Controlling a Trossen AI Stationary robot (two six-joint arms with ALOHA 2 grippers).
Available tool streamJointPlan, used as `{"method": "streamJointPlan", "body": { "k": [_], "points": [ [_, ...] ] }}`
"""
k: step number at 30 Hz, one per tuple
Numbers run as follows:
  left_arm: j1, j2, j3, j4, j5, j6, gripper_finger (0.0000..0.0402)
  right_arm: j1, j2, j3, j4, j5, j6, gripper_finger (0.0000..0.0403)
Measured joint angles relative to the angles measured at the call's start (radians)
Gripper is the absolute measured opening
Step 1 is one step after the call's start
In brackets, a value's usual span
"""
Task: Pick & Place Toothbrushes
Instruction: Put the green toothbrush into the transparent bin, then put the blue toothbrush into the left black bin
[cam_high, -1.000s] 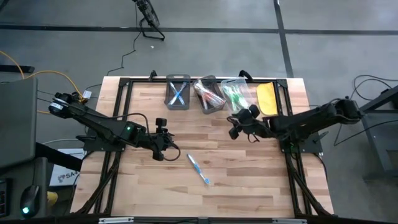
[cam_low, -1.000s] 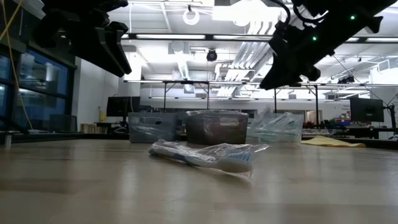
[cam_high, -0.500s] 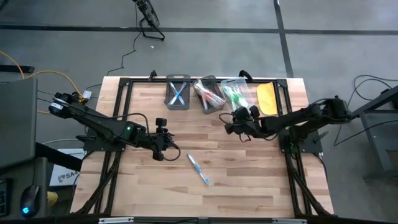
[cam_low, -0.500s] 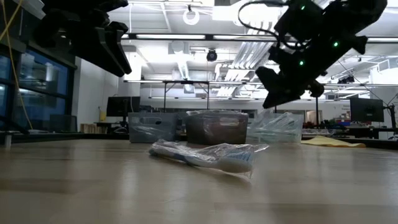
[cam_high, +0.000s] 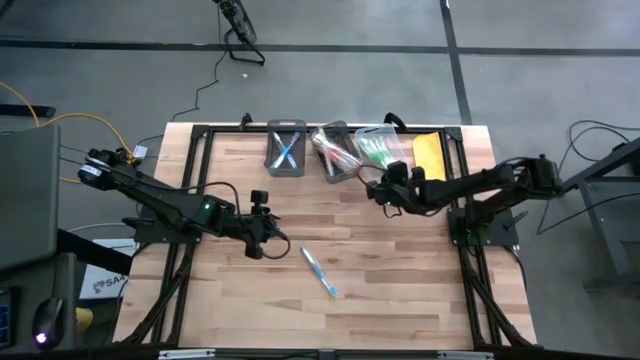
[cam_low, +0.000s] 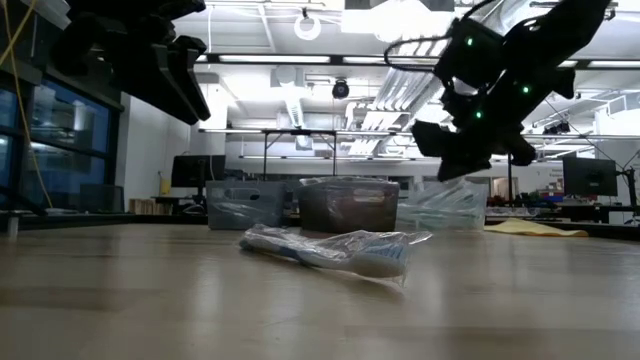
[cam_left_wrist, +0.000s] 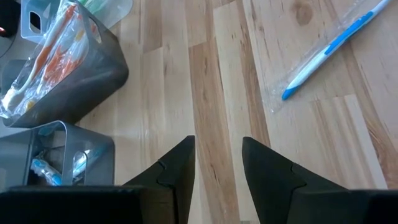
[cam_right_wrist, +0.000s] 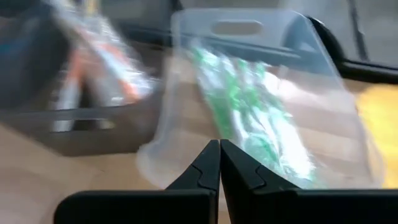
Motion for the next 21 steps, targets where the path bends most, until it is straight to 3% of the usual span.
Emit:
{"method": "streamJointPlan", "body": {
  "k": [8, 14, 17, 21],
  "points": [
    [0.000, 0.000, 0.000, -0.008, 0.000, 0.000, 0.0127, -0.018, -0.028, 0.000, -0.022, -0.011, -0.012, 0.0004],
    [0.000, 0.000, 0.000, -0.003, 0.035, 0.019, 0.0127, 0.026, -0.134, 0.000, -0.024, -0.067, -0.134, 0.0013],
    [0.000, 0.000, 0.000, 0.031, 0.121, 0.075, 0.0127, 0.056, -0.191, 0.000, -0.027, -0.114, -0.185, 0.0043],
    [0.000, 0.027, 0.001, 0.105, 0.224, 0.181, 0.0127, 0.108, -0.255, 0.000, -0.044, -0.170, -0.215, 0.0110]
  ]
}}
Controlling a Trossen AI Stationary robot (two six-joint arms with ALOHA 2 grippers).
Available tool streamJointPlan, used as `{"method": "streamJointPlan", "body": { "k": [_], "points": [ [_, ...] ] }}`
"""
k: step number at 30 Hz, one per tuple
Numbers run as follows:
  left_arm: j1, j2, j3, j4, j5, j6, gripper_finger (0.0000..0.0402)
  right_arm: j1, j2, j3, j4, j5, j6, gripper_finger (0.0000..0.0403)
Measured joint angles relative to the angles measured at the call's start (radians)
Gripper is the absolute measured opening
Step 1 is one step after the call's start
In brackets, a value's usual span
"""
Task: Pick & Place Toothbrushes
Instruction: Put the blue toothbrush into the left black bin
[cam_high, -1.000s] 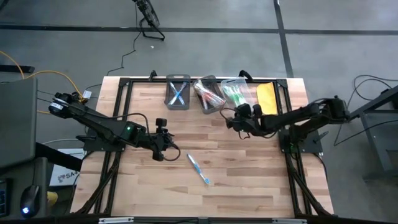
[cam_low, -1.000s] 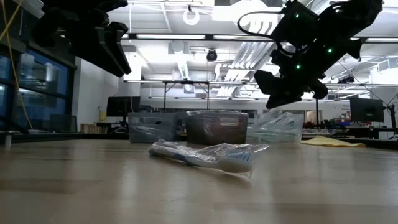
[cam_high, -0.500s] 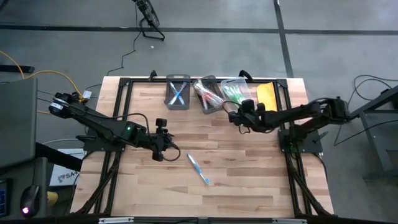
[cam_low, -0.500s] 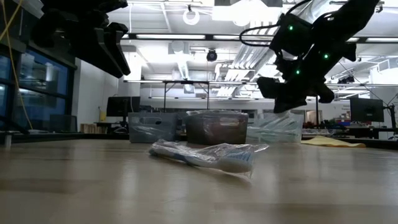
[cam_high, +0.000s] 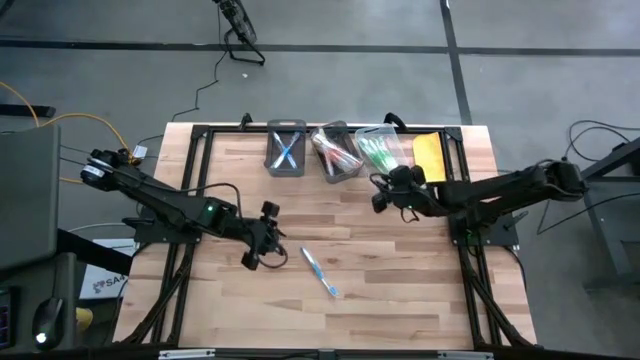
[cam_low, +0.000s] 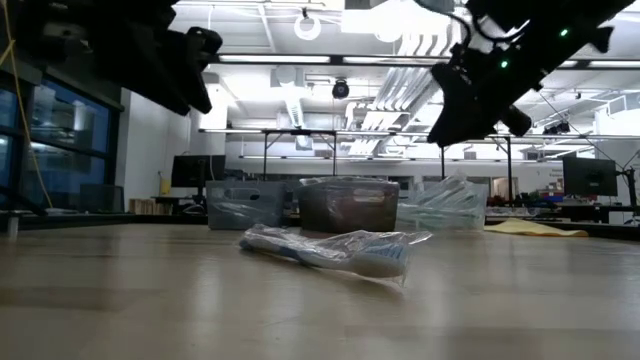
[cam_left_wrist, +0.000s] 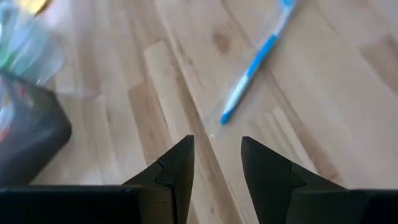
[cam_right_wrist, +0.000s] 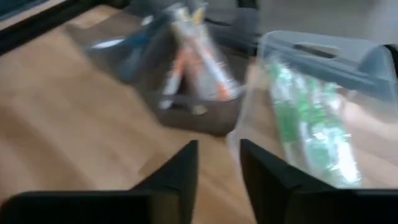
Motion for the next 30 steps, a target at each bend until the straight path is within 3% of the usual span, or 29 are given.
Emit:
{"method": "streamJointPlan", "body": {
  "k": [6, 11, 21, 30],
  "points": [
    [0.031, 0.120, 0.000, 0.111, 0.186, 0.149, 0.0127, 0.101, -0.055, 0.000, -0.011, -0.067, -0.026, 0.0218],
    [0.100, 0.269, 0.042, 0.177, 0.324, 0.185, 0.0132, 0.200, -0.065, 0.000, 0.023, -0.082, -0.029, 0.0267],
    [0.144, 0.506, 0.203, 0.140, 0.411, 0.292, 0.0218, 0.316, -0.065, 0.000, 0.054, -0.055, -0.025, 0.0279],
    [0.139, 0.656, 0.309, 0.075, 0.431, 0.319, 0.0216, 0.346, -0.051, 0.001, 0.110, -0.045, -0.027, 0.0279]
  ]
}}
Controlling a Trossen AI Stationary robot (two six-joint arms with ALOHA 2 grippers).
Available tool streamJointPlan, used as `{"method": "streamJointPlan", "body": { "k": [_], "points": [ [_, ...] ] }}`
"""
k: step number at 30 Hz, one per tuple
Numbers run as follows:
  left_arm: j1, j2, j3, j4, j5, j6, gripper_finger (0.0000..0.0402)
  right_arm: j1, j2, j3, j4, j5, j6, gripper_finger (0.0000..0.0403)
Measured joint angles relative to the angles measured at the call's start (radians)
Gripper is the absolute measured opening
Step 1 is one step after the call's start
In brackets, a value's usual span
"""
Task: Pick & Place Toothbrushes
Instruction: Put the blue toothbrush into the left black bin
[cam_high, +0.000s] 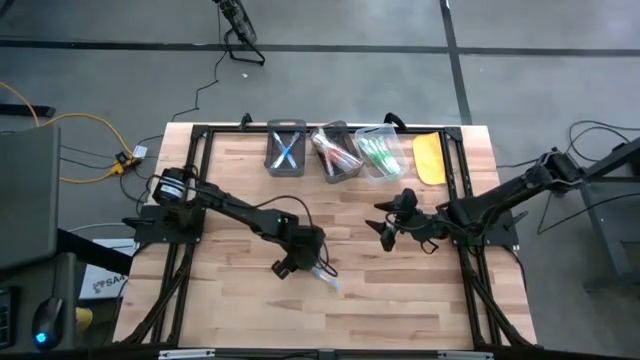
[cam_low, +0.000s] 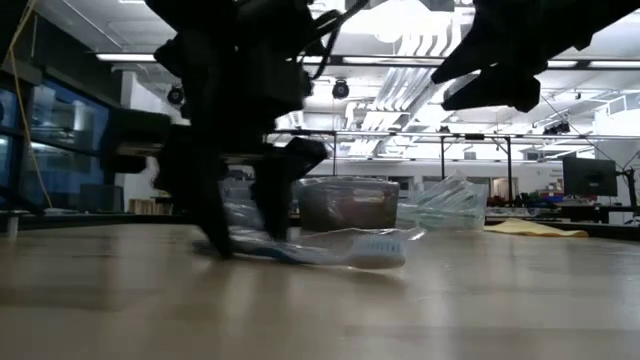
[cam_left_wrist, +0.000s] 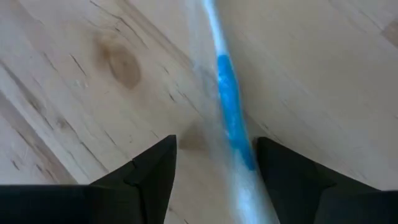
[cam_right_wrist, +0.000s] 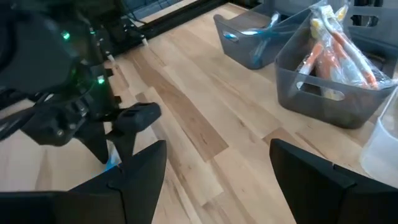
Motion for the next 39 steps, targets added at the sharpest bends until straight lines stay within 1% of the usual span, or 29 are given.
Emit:
{"method": "streamJointPlan", "body": {
  "k": [4, 8, 13, 19, 21, 23, 26, 29, 32, 39],
  "points": [
    [-0.001, 0.015, 0.004, 0.002, -0.013, -0.001, 0.0206, 0.031, 0.015, -0.001, 0.003, 0.013, -0.002, 0.0279],
    [-0.001, 0.017, 0.004, -0.013, -0.011, -0.006, 0.0179, 0.054, 0.040, 0.000, 0.011, 0.018, 0.005, 0.0279],
    [-0.002, 0.018, 0.003, -0.029, -0.011, -0.020, 0.0120, 0.080, 0.076, 0.000, 0.050, 0.022, 0.010, 0.0279],
    [-0.002, 0.019, 0.002, -0.044, 0.012, -0.035, 0.0031, 0.117, 0.136, 0.000, 0.111, 0.022, 0.009, 0.0279],
    [-0.001, 0.020, 0.002, -0.047, 0.021, -0.035, 0.0014, 0.131, 0.158, -0.001, 0.127, 0.021, 0.009, 0.0279],
    [-0.001, 0.020, 0.002, -0.047, 0.022, -0.035, 0.0016, 0.148, 0.178, -0.001, 0.150, 0.029, 0.008, 0.0279],
    [-0.001, 0.013, 0.002, -0.049, 0.023, -0.035, 0.0020, 0.190, 0.204, -0.001, 0.163, 0.090, 0.009, 0.0279],
    [-0.001, 0.007, 0.001, -0.051, 0.022, -0.035, 0.0011, 0.229, 0.228, -0.001, 0.185, 0.148, 0.009, 0.0279],
    [-0.001, -0.017, -0.004, -0.083, 0.011, -0.039, 0.0011, 0.264, 0.241, -0.001, 0.223, 0.199, 0.009, 0.0279],
    [-0.001, -0.069, -0.005, -0.124, -0.027, -0.050, 0.0010, 0.327, 0.260, -0.001, 0.261, 0.261, 0.009, 0.0279]
  ]
}}
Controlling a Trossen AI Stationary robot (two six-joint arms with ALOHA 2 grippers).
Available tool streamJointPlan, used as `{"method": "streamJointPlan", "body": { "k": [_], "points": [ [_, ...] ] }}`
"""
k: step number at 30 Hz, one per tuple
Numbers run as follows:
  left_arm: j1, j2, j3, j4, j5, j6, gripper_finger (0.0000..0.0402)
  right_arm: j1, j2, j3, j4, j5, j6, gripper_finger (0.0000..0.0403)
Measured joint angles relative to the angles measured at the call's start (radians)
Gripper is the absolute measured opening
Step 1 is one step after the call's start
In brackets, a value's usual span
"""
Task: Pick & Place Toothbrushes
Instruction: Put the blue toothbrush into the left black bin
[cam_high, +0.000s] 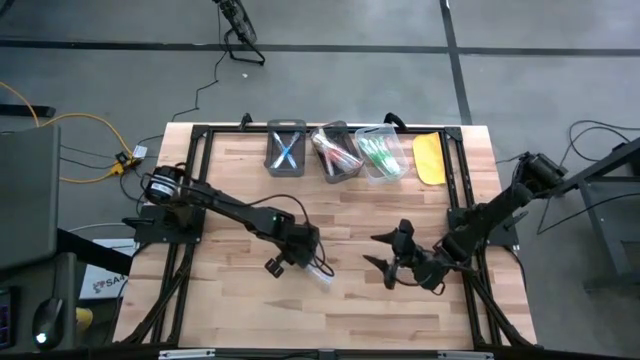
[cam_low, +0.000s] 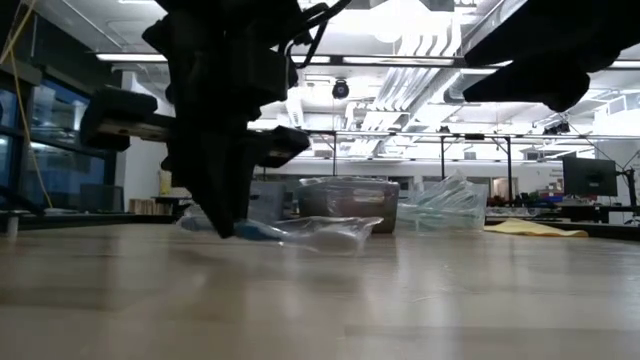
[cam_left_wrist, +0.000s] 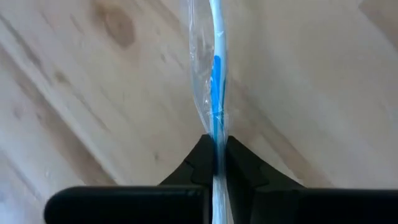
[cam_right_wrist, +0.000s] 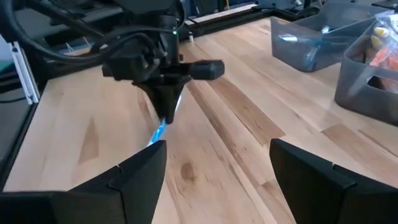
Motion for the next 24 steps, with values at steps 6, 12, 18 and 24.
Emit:
{"method": "streamJointPlan", "body": {
  "k": [6, 12, 18, 24],
  "points": [
    [0.000, -0.019, 0.001, -0.020, -0.024, -0.004, 0.0010, 0.011, 0.000, 0.000, 0.007, 0.006, 0.001, 0.0279],
    [0.000, -0.058, 0.002, -0.028, -0.076, -0.004, 0.0010, 0.010, 0.031, 0.000, 0.021, 0.014, -0.001, 0.0279],
    [0.001, -0.109, -0.001, -0.045, -0.099, -0.004, 0.0010, 0.011, 0.124, 0.000, 0.109, 0.034, -0.006, 0.0279],
    [0.001, -0.160, 0.000, -0.055, -0.139, -0.004, 0.0010, 0.011, 0.222, 0.000, 0.249, 0.053, -0.051, 0.0279]
  ]
}}
